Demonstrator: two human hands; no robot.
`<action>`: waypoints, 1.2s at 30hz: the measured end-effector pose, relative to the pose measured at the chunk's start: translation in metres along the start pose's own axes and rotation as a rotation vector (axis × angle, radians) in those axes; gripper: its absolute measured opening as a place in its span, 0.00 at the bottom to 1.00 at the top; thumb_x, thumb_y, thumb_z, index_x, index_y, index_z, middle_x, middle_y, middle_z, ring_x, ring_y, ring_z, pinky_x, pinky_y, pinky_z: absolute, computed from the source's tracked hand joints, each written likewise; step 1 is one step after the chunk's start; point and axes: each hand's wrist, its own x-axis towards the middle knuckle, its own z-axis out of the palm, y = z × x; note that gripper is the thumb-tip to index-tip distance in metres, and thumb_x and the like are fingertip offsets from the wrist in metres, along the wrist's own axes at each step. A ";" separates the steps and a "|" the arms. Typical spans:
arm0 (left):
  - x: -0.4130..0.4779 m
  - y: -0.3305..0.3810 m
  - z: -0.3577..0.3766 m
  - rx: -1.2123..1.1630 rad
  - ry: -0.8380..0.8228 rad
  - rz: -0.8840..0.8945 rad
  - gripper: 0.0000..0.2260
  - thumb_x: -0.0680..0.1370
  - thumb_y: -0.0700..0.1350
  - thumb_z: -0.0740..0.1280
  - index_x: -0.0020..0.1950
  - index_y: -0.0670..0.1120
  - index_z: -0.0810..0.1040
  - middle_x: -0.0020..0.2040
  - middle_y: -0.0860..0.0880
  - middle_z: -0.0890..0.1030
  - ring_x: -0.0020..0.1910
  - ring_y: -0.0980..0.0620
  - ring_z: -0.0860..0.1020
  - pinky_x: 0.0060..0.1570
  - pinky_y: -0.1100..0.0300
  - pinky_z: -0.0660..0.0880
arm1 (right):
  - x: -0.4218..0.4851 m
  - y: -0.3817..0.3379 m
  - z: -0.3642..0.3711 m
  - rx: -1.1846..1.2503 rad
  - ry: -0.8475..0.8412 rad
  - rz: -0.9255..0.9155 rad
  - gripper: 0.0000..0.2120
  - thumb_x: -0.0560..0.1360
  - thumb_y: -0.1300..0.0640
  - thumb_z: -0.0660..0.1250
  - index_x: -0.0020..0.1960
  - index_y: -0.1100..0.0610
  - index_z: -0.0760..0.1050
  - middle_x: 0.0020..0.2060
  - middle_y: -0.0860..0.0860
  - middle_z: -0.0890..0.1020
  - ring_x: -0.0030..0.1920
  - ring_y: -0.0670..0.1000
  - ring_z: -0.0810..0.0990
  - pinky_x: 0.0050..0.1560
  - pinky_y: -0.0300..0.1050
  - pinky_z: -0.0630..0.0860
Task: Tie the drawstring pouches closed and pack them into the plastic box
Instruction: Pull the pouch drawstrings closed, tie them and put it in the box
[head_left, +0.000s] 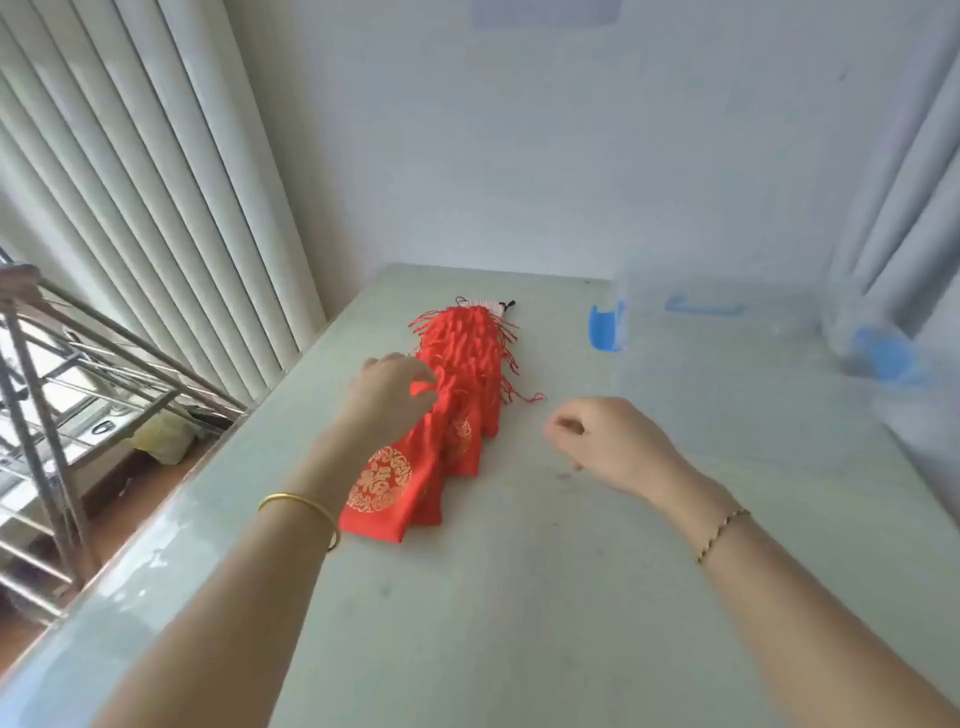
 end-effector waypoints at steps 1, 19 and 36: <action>-0.004 -0.007 0.004 0.020 -0.024 0.006 0.10 0.75 0.47 0.68 0.56 0.50 0.79 0.56 0.48 0.77 0.60 0.43 0.71 0.61 0.51 0.67 | -0.001 0.004 0.013 0.014 0.006 -0.010 0.07 0.76 0.50 0.60 0.41 0.49 0.74 0.39 0.46 0.80 0.44 0.51 0.81 0.46 0.44 0.75; -0.055 0.021 0.001 -0.007 0.092 0.330 0.03 0.73 0.49 0.70 0.41 0.54 0.77 0.57 0.54 0.73 0.61 0.49 0.66 0.62 0.52 0.60 | -0.029 -0.021 0.076 0.332 0.321 -0.167 0.17 0.75 0.56 0.66 0.63 0.57 0.73 0.53 0.50 0.78 0.56 0.47 0.75 0.59 0.39 0.68; -0.038 0.086 0.052 -0.431 -0.158 0.248 0.06 0.76 0.44 0.67 0.50 0.45 0.80 0.45 0.46 0.81 0.43 0.49 0.77 0.48 0.57 0.74 | -0.032 0.067 0.008 0.422 0.342 -0.131 0.08 0.76 0.62 0.64 0.49 0.67 0.77 0.45 0.69 0.80 0.40 0.58 0.78 0.48 0.59 0.76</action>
